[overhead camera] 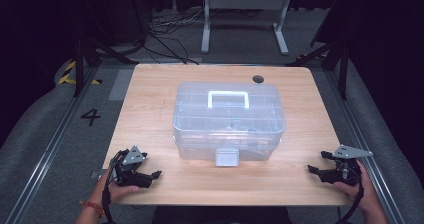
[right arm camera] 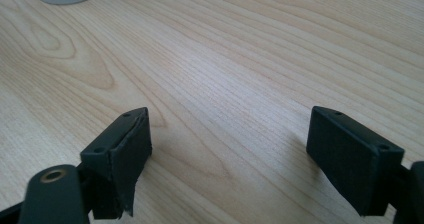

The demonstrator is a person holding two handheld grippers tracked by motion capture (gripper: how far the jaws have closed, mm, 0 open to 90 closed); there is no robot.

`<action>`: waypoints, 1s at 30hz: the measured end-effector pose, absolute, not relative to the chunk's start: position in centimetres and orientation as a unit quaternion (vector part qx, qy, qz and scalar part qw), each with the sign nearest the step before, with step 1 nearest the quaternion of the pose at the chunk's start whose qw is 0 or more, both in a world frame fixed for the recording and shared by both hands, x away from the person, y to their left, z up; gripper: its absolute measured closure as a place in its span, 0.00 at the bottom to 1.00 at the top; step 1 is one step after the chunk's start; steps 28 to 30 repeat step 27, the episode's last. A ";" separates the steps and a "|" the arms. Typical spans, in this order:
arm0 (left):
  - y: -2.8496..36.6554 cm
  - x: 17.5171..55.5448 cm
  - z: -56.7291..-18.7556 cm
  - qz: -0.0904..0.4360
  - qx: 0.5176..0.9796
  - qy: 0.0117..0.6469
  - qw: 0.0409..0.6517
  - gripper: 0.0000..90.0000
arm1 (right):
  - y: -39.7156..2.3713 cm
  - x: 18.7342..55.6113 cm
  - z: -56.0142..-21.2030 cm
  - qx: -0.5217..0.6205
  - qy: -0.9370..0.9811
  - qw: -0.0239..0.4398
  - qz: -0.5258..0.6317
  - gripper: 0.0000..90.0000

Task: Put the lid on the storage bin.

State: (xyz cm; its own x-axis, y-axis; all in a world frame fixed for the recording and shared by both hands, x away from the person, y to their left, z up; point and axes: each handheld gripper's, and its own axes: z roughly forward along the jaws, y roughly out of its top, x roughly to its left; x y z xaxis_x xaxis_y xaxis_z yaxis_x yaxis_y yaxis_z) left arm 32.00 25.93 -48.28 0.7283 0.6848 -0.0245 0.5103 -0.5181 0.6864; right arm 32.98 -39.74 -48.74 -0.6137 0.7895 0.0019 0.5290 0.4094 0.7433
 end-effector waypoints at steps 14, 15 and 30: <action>25.9 32.1 -48.3 0.127 0.863 0.346 0.347 0.16 | -39.8 33.0 -48.7 0.405 0.820 0.178 0.365 0.19; 25.9 32.1 -48.3 0.128 0.862 0.347 0.347 0.16 | -39.8 33.0 -48.8 0.404 0.820 0.178 0.365 0.19; 25.8 32.0 -48.2 0.131 0.862 0.350 0.344 0.16 | -39.7 33.0 -48.8 0.405 0.820 0.178 0.365 0.19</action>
